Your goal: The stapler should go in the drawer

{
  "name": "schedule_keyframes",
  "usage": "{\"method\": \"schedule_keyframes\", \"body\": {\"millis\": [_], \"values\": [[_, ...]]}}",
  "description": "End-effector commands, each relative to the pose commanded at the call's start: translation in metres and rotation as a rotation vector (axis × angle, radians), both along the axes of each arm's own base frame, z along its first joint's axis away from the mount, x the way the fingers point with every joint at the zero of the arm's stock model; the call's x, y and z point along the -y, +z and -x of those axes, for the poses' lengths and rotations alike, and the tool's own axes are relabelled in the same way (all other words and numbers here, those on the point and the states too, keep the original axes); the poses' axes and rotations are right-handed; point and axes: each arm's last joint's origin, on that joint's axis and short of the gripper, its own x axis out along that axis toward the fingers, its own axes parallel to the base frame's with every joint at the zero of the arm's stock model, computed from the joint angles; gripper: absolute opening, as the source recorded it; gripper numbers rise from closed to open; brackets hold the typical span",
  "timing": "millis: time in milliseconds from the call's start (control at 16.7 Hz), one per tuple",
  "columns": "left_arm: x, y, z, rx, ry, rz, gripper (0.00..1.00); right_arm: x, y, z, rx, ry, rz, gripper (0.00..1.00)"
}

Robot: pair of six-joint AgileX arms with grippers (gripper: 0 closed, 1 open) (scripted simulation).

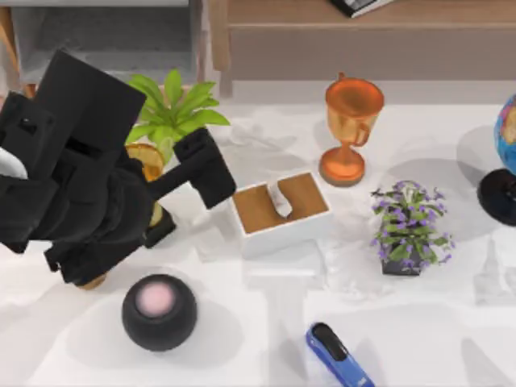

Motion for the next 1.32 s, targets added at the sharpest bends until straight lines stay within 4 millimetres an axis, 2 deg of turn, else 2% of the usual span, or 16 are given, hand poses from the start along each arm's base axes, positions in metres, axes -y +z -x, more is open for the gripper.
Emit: {"method": "schedule_keyframes", "body": {"millis": [180, 420, 540, 660, 840, 1200, 1320], "values": [[0.064, -0.013, -0.014, -0.242, 0.055, -0.051, 1.00, 0.000, 0.000, 0.000, 0.000, 0.000, 0.000, 1.00], [0.142, -0.045, -0.011, -0.448, 0.151, -0.170, 1.00, 0.000, 0.000, 0.000, 0.000, 0.000, 0.000, 1.00], [0.172, -0.063, -0.004, -0.506, 0.197, -0.233, 1.00, 0.000, 0.000, 0.000, 0.000, 0.000, 0.000, 1.00], [0.194, -0.077, 0.004, -0.538, 0.233, -0.280, 1.00, 0.000, 0.000, 0.000, 0.000, 0.000, 0.000, 1.00], [0.208, -0.087, 0.011, -0.554, 0.259, -0.312, 1.00, 0.000, 0.000, 0.000, 0.000, 0.000, 0.000, 1.00], [0.207, -0.088, 0.010, -0.555, 0.261, -0.312, 1.00, 0.000, 0.000, 0.000, 0.000, 0.000, 0.000, 1.00], [0.208, -0.100, 0.010, -0.555, 0.260, -0.315, 1.00, 0.000, 0.000, 0.000, 0.000, 0.000, 0.000, 1.00]]}}
